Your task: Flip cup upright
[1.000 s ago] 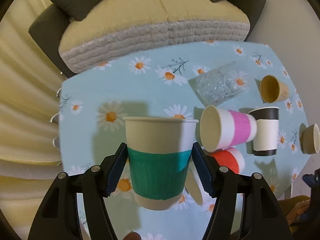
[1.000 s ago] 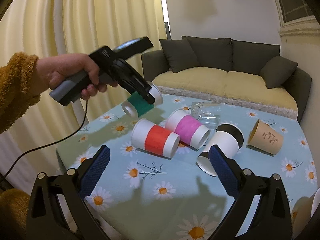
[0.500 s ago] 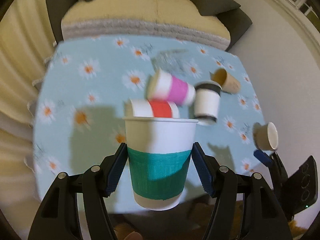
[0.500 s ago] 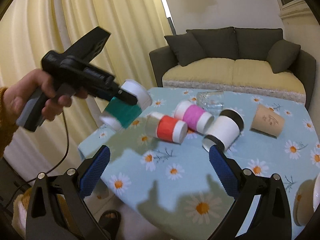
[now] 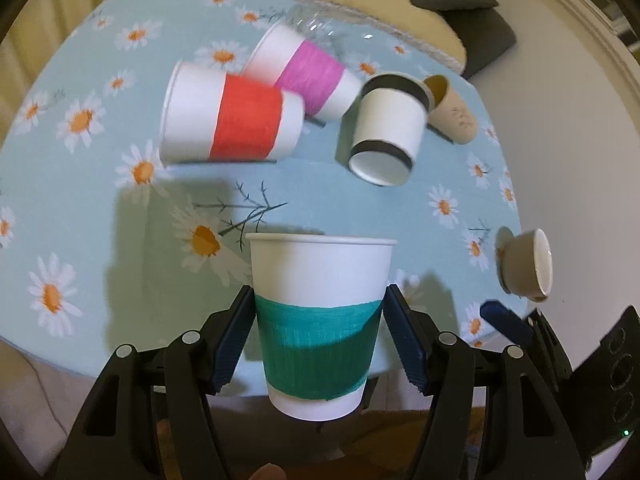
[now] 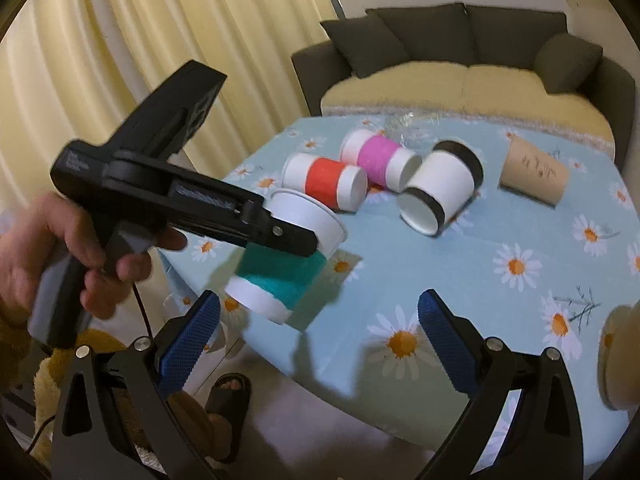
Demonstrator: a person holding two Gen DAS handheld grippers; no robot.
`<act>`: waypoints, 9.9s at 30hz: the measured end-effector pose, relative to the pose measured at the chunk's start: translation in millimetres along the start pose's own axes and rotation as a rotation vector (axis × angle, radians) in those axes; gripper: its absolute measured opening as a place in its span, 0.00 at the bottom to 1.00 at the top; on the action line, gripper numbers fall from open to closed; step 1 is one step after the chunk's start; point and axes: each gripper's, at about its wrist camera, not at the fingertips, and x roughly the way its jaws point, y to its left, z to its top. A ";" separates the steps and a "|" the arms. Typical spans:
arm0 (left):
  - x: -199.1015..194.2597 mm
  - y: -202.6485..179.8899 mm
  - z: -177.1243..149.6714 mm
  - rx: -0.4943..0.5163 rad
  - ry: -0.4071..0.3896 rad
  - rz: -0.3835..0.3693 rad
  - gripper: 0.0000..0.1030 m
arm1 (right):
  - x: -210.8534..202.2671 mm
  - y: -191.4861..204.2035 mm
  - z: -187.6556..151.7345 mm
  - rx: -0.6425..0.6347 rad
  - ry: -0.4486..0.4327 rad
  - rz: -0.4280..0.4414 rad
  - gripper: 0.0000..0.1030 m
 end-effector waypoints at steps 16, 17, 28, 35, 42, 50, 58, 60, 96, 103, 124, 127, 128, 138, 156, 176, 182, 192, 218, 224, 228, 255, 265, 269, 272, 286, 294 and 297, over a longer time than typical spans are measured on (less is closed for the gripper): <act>2.0 3.3 4.2 0.059 -0.043 0.056 0.78 | 24.0 -9.8 -1.8 0.066 0.081 0.004 0.95; -2.5 4.4 4.4 0.063 -0.050 0.051 0.78 | 24.5 -9.9 -1.5 0.070 0.080 0.007 0.95; -57.0 51.5 -43.2 0.020 -0.228 0.070 0.78 | 47.1 -22.1 12.8 0.205 0.135 0.101 0.95; -52.1 75.3 -78.5 -0.036 -0.274 0.105 0.78 | 65.2 -26.1 21.0 0.272 0.190 0.053 0.95; -48.2 78.0 -100.7 0.042 -0.311 0.178 0.78 | 76.6 -45.7 33.4 0.417 0.261 0.041 0.95; -45.5 73.1 -104.3 0.116 -0.315 0.175 0.78 | 90.7 -30.4 44.7 0.444 0.348 -0.036 0.87; -40.6 74.6 -105.6 0.134 -0.292 0.167 0.78 | 105.1 -21.4 47.9 0.439 0.416 -0.088 0.76; -41.3 72.7 -106.8 0.144 -0.296 0.162 0.78 | 107.9 -25.4 48.3 0.452 0.426 -0.113 0.71; -51.0 63.1 -106.5 0.193 -0.365 0.218 0.78 | 26.2 45.8 25.2 -0.060 -0.264 -0.032 0.64; -50.0 66.7 -102.9 0.179 -0.365 0.224 0.78 | 27.3 52.0 -15.4 -0.154 -0.452 -0.156 0.64; -48.2 84.3 -89.3 0.088 -0.405 0.273 0.78 | 65.3 49.5 -57.3 -0.165 -0.538 -0.421 0.64; -47.9 85.5 -87.9 0.079 -0.412 0.276 0.78 | 65.0 51.8 -61.1 -0.182 -0.550 -0.448 0.64; -47.3 85.8 -87.3 0.078 -0.411 0.278 0.78 | 66.2 51.6 -62.2 -0.189 -0.551 -0.454 0.64; -41.2 85.4 -81.8 0.075 -0.402 0.282 0.78 | 74.8 56.2 -70.4 -0.252 -0.537 -0.477 0.64; -49.2 95.1 -88.9 0.045 -0.416 0.273 0.78 | 57.2 63.2 -76.5 -0.208 -0.467 -0.444 0.94; -91.8 75.9 -141.8 0.085 -0.579 0.154 0.93 | -87.2 99.2 -101.2 -0.151 -0.524 -0.467 0.95; -107.6 59.5 -170.1 0.153 -0.634 0.102 0.94 | -138.5 105.5 -116.3 -0.147 -0.581 -0.448 0.95; -132.1 23.1 -220.4 0.297 -0.691 0.095 0.94 | -174.5 116.6 -128.6 -0.188 -0.557 -0.437 0.95; -102.5 11.3 -227.9 0.357 -0.609 0.131 0.94 | -125.5 97.3 -125.3 -0.190 -0.401 -0.347 0.95; -98.6 9.1 -224.2 0.362 -0.604 0.137 0.94 | -113.5 95.2 -123.2 -0.185 -0.367 -0.351 0.95; -96.1 7.1 -222.5 0.371 -0.591 0.126 0.94 | -109.1 95.6 -122.6 -0.189 -0.354 -0.346 0.95; -97.8 6.0 -224.8 0.374 -0.603 0.123 0.94 | -108.9 93.3 -124.0 -0.184 -0.355 -0.349 0.95; -97.9 7.7 -223.1 0.363 -0.598 0.107 0.94 | -108.6 93.6 -124.3 -0.186 -0.351 -0.344 0.95; -97.5 7.4 -223.5 0.364 -0.596 0.106 0.94 | -107.3 93.8 -125.0 -0.187 -0.349 -0.347 0.95; -97.2 7.5 -224.0 0.362 -0.596 0.106 0.94 | -107.3 94.8 -125.2 -0.189 -0.350 -0.346 0.95; -97.3 8.4 -223.4 0.361 -0.592 0.106 0.94 | -107.0 92.6 -126.0 -0.189 -0.347 -0.350 0.95; -97.6 8.5 -223.7 0.359 -0.592 0.103 0.94 | -105.5 94.0 -126.2 -0.195 -0.339 -0.348 0.95; -97.2 8.3 -223.7 0.361 -0.592 0.104 0.94 | -105.1 94.3 -126.1 -0.194 -0.338 -0.348 0.95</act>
